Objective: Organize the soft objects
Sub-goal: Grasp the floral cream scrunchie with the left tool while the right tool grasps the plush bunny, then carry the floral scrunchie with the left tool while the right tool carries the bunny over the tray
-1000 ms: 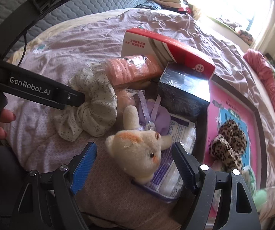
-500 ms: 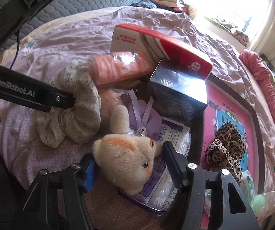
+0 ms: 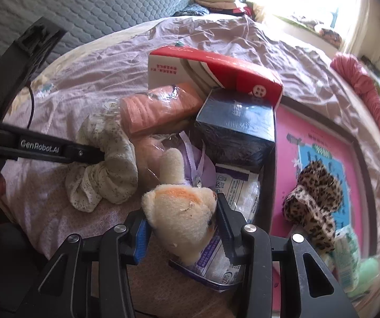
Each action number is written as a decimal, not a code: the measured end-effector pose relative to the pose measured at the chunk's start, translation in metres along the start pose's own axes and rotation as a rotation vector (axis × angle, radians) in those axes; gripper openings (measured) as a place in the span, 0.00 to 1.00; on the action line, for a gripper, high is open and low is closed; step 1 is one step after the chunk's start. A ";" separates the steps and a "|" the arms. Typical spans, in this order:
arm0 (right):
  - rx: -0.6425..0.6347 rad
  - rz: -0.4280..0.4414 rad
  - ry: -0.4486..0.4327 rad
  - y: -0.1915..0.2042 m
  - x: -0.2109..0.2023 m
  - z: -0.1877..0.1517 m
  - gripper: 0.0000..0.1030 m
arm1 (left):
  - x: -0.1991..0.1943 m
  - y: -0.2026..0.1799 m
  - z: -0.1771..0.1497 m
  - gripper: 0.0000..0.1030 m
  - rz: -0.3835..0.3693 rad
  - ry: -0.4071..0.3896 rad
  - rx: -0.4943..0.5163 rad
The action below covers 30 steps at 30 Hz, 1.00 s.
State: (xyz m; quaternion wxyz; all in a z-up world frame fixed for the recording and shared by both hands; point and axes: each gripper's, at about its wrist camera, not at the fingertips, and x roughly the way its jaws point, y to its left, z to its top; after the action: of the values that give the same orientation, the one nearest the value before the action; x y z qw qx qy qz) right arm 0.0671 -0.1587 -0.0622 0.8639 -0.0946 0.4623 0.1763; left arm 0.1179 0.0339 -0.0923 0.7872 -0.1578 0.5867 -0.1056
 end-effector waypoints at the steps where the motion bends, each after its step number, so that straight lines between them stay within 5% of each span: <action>1: 0.023 0.015 0.001 -0.003 -0.001 0.000 0.44 | -0.002 -0.001 -0.002 0.07 -0.014 -0.003 0.003; 9: 0.176 0.101 -0.018 -0.025 -0.012 0.000 0.43 | -0.029 -0.016 -0.015 0.06 -0.008 -0.060 0.054; 30: 0.272 0.085 -0.219 -0.061 -0.102 0.016 0.43 | -0.107 -0.091 -0.020 0.06 -0.022 -0.208 0.207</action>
State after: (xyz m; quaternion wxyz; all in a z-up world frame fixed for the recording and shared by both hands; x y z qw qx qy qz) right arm 0.0513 -0.2318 0.0321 0.9057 0.0623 0.3886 0.1577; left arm 0.0697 -0.0151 0.0319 0.8546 -0.0924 0.4862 -0.1574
